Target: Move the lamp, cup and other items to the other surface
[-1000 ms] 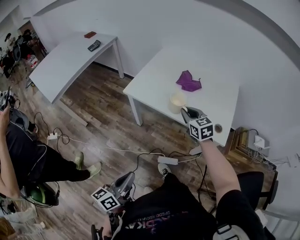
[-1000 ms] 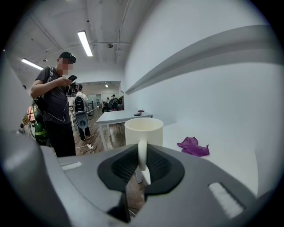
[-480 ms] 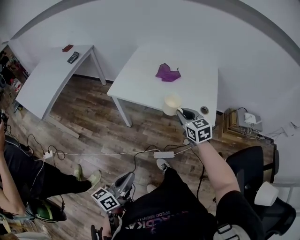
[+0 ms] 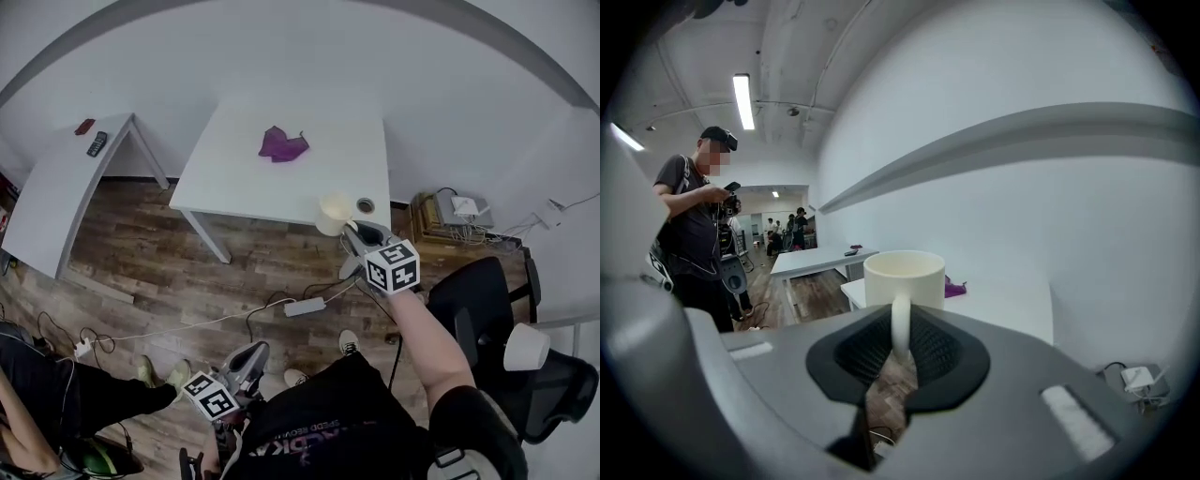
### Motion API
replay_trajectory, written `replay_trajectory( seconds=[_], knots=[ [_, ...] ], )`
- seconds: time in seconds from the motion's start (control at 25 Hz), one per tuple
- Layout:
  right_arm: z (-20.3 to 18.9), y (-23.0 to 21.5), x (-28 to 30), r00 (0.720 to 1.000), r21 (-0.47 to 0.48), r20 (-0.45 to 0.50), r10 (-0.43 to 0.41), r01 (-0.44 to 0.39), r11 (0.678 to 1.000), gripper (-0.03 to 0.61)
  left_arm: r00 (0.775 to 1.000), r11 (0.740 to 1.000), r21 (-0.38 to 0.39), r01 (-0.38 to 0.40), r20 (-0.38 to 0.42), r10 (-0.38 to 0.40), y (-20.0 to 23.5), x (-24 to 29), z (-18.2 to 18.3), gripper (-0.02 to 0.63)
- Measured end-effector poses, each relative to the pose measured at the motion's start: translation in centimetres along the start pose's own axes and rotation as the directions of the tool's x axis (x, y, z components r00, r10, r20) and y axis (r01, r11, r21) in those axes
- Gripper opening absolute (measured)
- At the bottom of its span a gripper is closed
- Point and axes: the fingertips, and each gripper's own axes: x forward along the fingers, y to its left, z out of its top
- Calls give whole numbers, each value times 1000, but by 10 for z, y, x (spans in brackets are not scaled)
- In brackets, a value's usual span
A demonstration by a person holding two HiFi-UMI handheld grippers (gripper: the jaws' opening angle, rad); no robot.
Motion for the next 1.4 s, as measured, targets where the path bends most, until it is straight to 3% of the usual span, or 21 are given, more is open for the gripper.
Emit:
replay_trajectory(
  seconds=[0.28, 0.56, 1.04, 1.24, 1.4],
  knots=[
    [-24, -70, -62, 991, 65, -2, -135, 135, 989, 46, 985, 994, 5, 110, -131, -109, -16, 68, -14, -2],
    [-60, -161, -152, 957, 133, -17, -289, 288, 948, 46, 945, 978, -21, 209, -252, -207, -51, 149, -50, -2],
    [-145, -278, -295, 864, 279, -73, -497, 497, 822, 46, 851, 950, -66, 305, -430, -303, -107, 255, -119, -2],
    [-183, -310, -353, 824, 320, -101, -558, 558, 766, 46, 794, 932, -74, 355, -503, -343, -138, 292, -155, 0],
    [-220, -337, -400, 786, 355, -139, -603, 608, 710, 46, 761, 927, -86, 364, -547, -349, -156, 313, -183, 0]
  ],
)
